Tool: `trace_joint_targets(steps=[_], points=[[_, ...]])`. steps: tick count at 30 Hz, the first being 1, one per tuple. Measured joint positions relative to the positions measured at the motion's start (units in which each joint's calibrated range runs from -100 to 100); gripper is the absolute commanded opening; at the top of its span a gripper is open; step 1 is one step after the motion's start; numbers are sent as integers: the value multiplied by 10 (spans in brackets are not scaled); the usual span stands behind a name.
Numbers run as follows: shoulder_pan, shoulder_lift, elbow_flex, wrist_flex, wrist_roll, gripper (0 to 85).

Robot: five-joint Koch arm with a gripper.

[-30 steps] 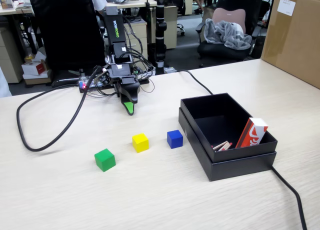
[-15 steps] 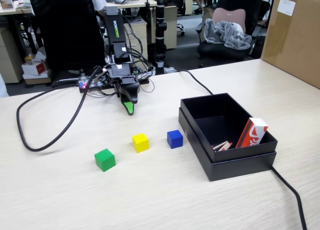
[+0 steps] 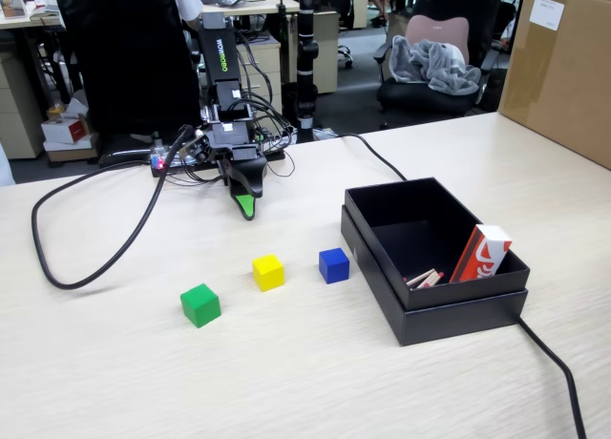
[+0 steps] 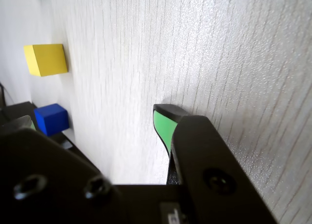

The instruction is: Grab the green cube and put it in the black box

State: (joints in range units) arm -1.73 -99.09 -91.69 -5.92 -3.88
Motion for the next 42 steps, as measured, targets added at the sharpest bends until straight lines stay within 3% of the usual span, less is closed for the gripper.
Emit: trace_joint_targets(steps=[13, 21, 23, 28, 42], points=[[-3, 0, 20, -24, 0, 485], [-20, 16, 215, -347, -3, 475], [-26, 26, 251, -379, -9, 475], [-56, 166, 436, -441, -47, 473], [-92, 610, 771, -444, -101, 475]])
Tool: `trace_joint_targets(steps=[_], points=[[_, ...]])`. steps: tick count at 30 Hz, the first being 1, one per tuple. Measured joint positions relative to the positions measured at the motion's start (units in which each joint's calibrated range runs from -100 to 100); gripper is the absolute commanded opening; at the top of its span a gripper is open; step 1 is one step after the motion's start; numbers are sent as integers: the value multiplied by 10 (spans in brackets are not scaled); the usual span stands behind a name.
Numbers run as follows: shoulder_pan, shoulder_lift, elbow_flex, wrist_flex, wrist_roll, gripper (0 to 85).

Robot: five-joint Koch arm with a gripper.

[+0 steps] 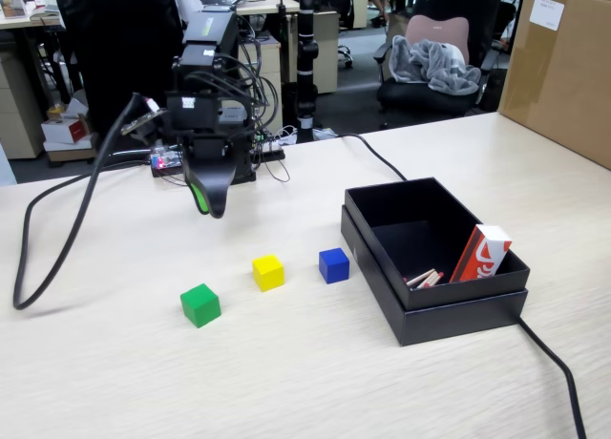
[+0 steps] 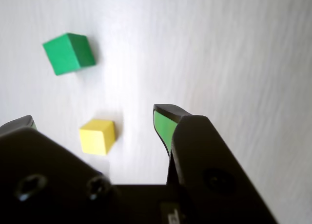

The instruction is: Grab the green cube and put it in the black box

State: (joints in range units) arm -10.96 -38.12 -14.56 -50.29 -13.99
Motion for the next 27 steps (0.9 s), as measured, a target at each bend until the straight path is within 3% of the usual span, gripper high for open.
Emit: trace_joint_targets(steps=[11, 27], points=[[-6, 318, 204, 0, -29, 475], [-7, 491, 306, -1, -37, 420]])
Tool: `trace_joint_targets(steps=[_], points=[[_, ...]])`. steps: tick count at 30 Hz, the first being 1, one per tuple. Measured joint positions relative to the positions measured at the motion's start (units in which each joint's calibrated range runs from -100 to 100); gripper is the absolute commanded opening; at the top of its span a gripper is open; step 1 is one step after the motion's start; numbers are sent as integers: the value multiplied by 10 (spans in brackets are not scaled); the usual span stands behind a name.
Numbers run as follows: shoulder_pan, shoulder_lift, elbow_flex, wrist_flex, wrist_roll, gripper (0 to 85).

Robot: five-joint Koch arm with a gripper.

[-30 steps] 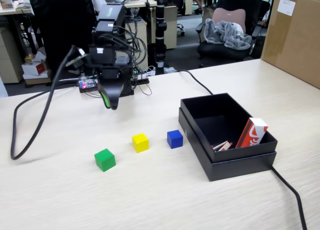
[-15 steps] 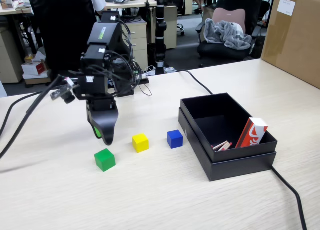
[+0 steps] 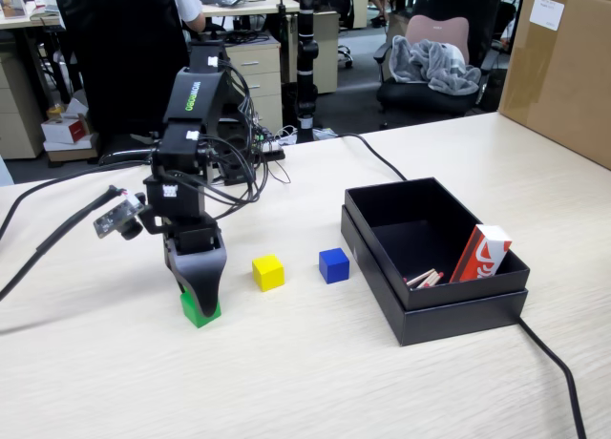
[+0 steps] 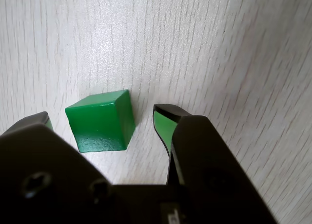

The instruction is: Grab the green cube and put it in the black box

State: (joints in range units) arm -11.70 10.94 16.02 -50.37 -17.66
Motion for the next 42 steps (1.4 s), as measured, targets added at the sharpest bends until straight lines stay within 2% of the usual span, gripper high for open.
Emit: trace_joint_targets(steps=[1, 4, 9, 10, 11, 13, 15, 16, 24, 31, 38, 42], points=[[0, 1, 0, 0, 0, 412], [0, 4, 1, -2, 0, 315], [0, 5, 1, -5, 0, 299], [0, 5, 1, -7, 0, 247], [0, 5, 1, -12, 0, 120], [0, 5, 1, -22, 0, 66], [-1, 5, 2, -27, 0, 65], [-1, 5, 2, -26, 0, 16], [-3, -26, -22, -54, 0, 9], [13, -286, -163, -76, 6, 9], [96, -621, -320, -84, 50, 9], [168, -717, -333, -84, 97, 9]])
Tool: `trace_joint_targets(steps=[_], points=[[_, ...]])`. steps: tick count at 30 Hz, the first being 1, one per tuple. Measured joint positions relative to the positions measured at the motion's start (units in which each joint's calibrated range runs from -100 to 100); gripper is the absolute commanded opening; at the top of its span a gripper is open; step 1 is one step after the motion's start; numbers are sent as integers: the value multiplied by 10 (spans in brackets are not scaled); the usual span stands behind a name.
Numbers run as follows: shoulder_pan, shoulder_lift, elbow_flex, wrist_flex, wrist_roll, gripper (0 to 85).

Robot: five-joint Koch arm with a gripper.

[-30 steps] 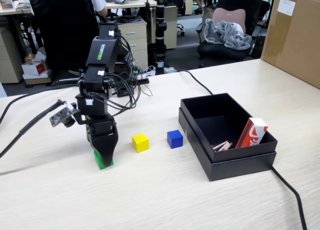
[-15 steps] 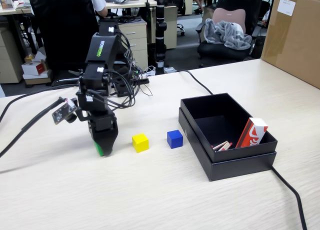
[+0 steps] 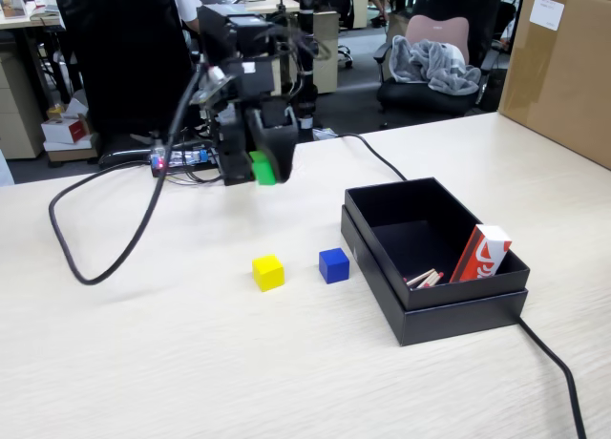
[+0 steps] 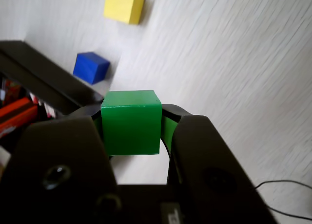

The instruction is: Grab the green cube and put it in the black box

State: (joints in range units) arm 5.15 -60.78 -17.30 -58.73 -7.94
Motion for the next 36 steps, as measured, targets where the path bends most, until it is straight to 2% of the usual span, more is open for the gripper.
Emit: trace_joint_targets(steps=[2, 3, 5, 8, 10, 12, 13, 16, 22, 24, 27, 31, 33, 36], points=[[65, 35, 51, 0, 52, 9], [65, 35, 53, 0, 53, 9], [89, 181, 188, 2, 79, 9], [102, 285, 236, -2, 99, 9], [113, 356, 289, -4, 111, 9], [118, 386, 291, -4, 110, 11], [124, 484, 368, 2, 118, 11], [130, 553, 381, -3, 129, 11], [129, 589, 382, -3, 138, 15], [129, 595, 376, -2, 137, 102], [127, 601, 360, 4, 138, 134], [127, 603, 342, 8, 138, 253], [127, 603, 333, 9, 138, 275], [127, 603, 322, 13, 138, 355]])
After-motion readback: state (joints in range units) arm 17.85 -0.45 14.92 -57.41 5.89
